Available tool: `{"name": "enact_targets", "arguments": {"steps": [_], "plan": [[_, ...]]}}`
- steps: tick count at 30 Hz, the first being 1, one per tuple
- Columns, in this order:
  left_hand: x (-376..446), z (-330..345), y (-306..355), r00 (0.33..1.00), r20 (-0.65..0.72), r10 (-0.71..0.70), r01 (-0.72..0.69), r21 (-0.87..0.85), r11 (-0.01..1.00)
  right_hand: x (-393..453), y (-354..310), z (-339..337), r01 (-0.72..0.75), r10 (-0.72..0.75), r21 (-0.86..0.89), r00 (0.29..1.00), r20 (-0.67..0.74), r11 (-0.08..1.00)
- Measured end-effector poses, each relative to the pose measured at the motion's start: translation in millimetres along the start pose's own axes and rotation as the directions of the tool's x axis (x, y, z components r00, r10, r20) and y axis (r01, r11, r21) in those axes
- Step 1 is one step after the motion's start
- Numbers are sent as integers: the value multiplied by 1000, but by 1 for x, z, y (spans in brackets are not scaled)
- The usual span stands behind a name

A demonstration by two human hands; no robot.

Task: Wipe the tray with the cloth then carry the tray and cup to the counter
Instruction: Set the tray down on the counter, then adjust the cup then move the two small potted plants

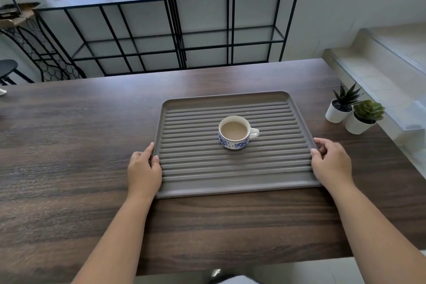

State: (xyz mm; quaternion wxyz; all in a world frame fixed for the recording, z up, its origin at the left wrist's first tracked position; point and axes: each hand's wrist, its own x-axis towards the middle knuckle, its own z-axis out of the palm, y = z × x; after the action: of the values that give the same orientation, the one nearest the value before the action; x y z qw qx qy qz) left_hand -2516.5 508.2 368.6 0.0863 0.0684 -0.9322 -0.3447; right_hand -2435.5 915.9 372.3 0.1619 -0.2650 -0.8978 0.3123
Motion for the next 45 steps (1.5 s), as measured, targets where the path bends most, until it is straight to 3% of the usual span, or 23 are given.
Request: {"name": "enact_targets", "arguments": {"steps": [6,8,10,12,14,17,20,33,45], "plan": [[3,-3,2,999,15,-39,38,20,999,-2,-4,-1,11,-14,-78,999,-30,997],[5,-9,12,1000,-9,-6,7,109,994,-4,-18,-2,119,-127,-116,990,-62,986],[7,-8,33,991,28,129,-132,179,975,-4,-44,2,257,-258,-29,966,-4,966],[8,2,59,954,143,265,-282,118,952,1,-73,15,289,-298,87,948,109,953],[9,18,82,906,276,320,-329,-13,944,5,-93,30,224,-260,175,940,219,959],[10,39,104,857,416,304,-253,-173,952,8,-103,44,128,-207,255,927,312,958],[11,51,111,836,472,279,-153,-287,945,8,-104,48,103,-186,272,936,298,957],[13,69,112,865,429,258,-79,-392,916,16,-102,55,123,-198,259,937,289,958],[13,57,119,860,402,315,-183,-333,925,15,-98,44,83,-182,325,940,288,942]]}}
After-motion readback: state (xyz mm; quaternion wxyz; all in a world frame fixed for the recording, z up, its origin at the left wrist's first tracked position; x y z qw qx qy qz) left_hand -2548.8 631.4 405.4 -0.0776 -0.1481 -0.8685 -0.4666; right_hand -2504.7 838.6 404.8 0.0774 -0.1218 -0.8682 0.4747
